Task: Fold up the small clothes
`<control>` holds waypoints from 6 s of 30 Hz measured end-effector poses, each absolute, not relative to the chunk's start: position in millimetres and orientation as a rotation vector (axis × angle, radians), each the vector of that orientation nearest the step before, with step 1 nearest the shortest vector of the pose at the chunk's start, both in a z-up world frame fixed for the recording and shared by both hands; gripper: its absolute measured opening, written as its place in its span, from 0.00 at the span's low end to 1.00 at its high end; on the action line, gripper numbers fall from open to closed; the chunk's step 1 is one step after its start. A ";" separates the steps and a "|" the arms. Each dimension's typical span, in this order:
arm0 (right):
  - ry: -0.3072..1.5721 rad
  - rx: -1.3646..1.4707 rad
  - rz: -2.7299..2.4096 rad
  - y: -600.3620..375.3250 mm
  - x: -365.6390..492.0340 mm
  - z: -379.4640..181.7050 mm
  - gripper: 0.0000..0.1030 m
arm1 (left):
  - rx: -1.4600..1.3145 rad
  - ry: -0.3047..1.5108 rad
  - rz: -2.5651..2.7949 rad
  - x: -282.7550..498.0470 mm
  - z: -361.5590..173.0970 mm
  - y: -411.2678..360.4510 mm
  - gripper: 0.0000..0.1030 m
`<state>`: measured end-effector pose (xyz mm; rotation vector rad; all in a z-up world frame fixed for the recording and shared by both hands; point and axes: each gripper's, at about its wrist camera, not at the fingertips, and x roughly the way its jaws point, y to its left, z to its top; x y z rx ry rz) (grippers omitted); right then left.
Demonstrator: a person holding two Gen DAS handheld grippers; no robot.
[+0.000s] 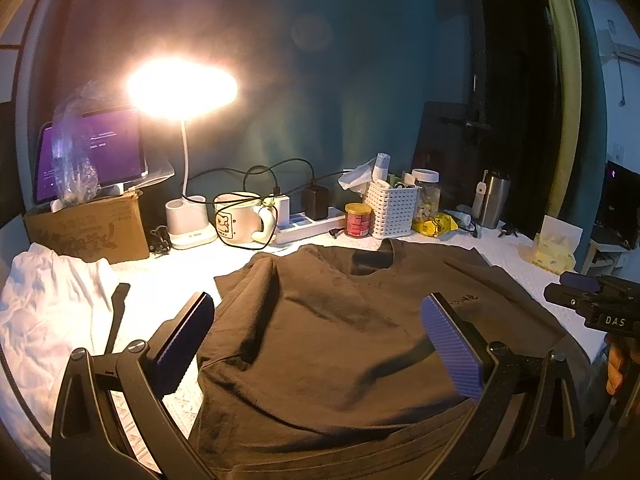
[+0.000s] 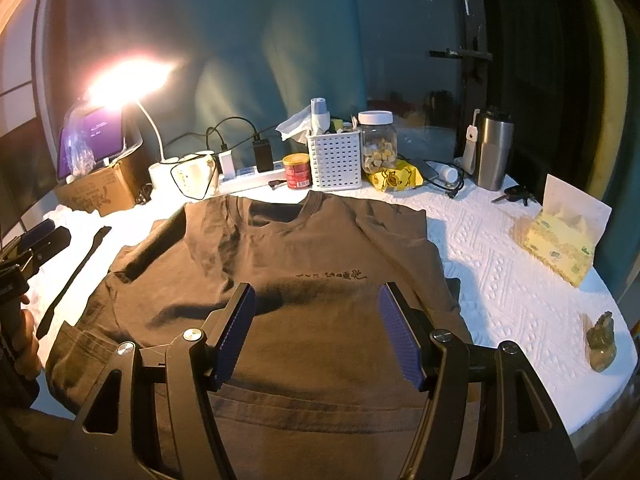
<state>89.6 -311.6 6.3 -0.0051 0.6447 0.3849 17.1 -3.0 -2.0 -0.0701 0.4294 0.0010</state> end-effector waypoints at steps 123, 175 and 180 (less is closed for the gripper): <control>0.967 0.031 0.641 -289.5 173.4 -41.2 0.59 | -0.096 0.656 0.042 64.1 -51.8 53.2 0.99; 0.924 0.194 0.592 -303.2 173.0 -41.8 0.59 | -0.146 0.805 -0.091 132.9 -60.6 79.7 0.04; 0.905 0.224 0.586 -321.6 171.4 -44.9 0.59 | -0.098 0.810 -0.128 135.6 -55.6 48.7 0.04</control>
